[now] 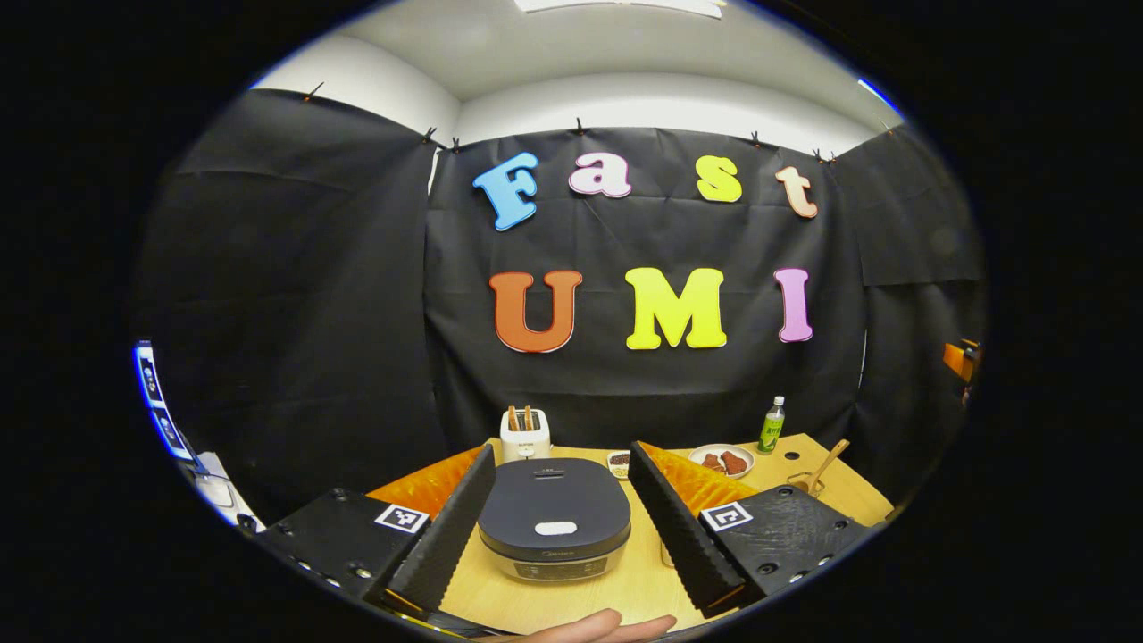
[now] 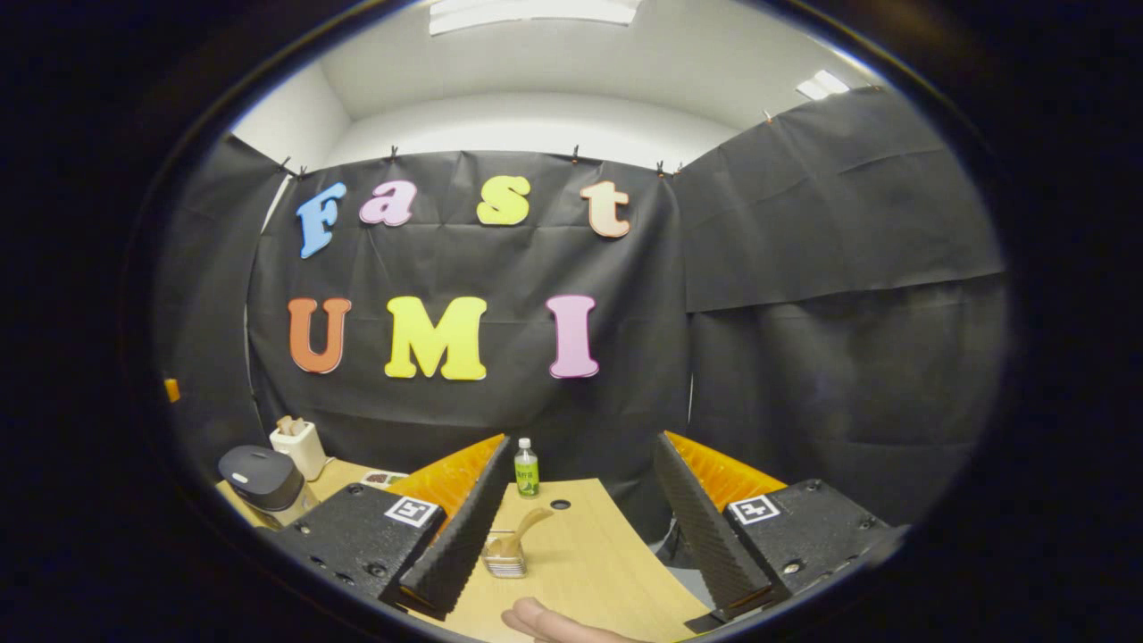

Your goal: Close the left gripper, press the button to open the rice cooker; take a wooden spoon from the chopstick holder with the right hand, scoop a spoonful of rice and pour it into the rice cooker, then put the wooden spoon back into the chopstick holder.

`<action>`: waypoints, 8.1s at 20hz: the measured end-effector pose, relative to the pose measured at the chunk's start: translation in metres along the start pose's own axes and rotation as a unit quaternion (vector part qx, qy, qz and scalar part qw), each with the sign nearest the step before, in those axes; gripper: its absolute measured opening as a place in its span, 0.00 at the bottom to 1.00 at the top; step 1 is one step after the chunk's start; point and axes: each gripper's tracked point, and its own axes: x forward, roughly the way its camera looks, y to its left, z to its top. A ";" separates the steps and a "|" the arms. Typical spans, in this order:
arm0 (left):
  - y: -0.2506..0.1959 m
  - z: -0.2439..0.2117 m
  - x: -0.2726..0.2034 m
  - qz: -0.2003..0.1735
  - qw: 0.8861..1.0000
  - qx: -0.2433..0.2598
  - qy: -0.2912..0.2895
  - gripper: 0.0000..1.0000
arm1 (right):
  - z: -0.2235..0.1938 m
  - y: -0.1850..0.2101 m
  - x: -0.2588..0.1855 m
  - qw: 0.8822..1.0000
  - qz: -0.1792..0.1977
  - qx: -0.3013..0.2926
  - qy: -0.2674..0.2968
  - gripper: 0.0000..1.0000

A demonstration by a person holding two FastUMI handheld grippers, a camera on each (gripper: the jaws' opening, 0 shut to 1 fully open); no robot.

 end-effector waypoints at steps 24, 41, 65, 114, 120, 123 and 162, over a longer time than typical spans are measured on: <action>0.009 -0.136 0.090 0.007 0.982 0.002 0.187 0.00 | -0.041 0.020 0.008 0.998 0.066 -0.008 0.007 1.00; 0.004 -0.200 0.114 0.000 0.964 -0.030 0.265 0.00 | -0.070 0.029 0.008 0.995 0.094 -0.001 0.025 0.94; -0.027 -0.086 0.003 0.020 0.999 -0.041 0.018 0.95 | -0.133 0.010 0.043 0.996 0.062 0.014 0.061 1.00; -0.030 -0.122 -0.098 0.007 0.998 0.029 -0.047 0.94 | -0.244 0.132 0.219 0.981 0.125 0.092 0.118 0.11; -0.024 -0.122 -0.106 -0.007 0.999 0.013 -0.049 0.94 | -0.185 0.188 0.174 0.980 0.174 0.070 0.072 0.08; -0.019 -0.123 -0.108 -0.004 0.999 0.012 -0.050 0.94 | -0.181 0.221 0.150 0.977 0.192 0.057 0.069 0.08; 0.003 -0.157 -0.098 0.003 1.000 -0.026 -0.004 0.95 | -0.319 0.383 0.123 0.879 0.268 0.289 0.269 0.08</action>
